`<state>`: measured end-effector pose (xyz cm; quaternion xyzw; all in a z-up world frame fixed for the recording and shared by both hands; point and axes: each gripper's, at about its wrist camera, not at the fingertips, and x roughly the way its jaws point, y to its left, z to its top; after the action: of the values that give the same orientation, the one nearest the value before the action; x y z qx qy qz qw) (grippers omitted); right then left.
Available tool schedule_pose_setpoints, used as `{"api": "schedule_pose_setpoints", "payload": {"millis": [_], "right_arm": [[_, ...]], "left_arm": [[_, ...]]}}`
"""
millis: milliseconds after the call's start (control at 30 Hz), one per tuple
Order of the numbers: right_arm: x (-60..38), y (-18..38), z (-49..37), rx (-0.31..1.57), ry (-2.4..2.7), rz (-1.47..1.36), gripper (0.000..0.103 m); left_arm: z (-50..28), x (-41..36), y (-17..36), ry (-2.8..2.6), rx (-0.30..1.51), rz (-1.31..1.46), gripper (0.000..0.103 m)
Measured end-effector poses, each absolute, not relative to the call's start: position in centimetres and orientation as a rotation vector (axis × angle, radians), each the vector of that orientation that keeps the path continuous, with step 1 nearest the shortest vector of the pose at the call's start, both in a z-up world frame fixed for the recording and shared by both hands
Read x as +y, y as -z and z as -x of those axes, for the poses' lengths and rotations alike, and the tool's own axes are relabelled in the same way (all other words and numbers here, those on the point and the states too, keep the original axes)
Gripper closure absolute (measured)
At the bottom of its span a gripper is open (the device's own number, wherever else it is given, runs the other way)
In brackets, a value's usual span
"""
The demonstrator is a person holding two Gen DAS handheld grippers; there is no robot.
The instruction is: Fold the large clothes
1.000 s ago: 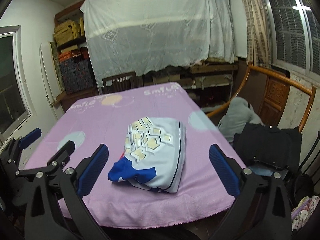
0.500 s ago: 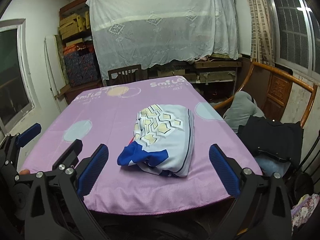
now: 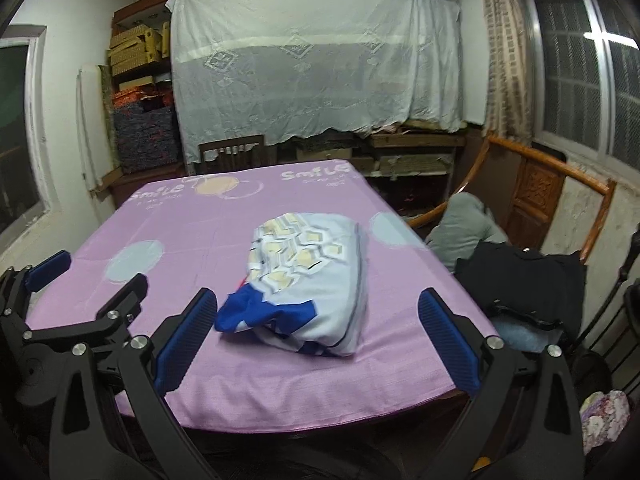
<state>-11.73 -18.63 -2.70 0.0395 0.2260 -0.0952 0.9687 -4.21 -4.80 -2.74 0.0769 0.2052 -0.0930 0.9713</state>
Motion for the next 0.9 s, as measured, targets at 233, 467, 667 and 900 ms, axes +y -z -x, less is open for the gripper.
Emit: {"api": "schedule_pose_setpoints", "payload": {"millis": [233,467,667,900], "right_arm": [[-18.5,3.2,11.5,0.454,0.216,-0.045,0.005],[-18.7,3.4,11.2,0.456,0.224,-0.050,0.005],[-18.7,3.6,10.9,0.462,0.227,-0.050,0.005],[-18.7,3.8,10.8,0.464,0.229,-0.052,0.005]], "left_arm": [[4.2,-5.2,2.7,0.182,0.415,-0.156,0.004],[4.0,-5.4,2.9,0.185,0.427,-0.159,0.004],[3.7,-5.5,3.1,0.184,0.435,-0.159,0.004],[3.5,-5.7,3.3,0.185,0.440,-0.160,0.004]]}}
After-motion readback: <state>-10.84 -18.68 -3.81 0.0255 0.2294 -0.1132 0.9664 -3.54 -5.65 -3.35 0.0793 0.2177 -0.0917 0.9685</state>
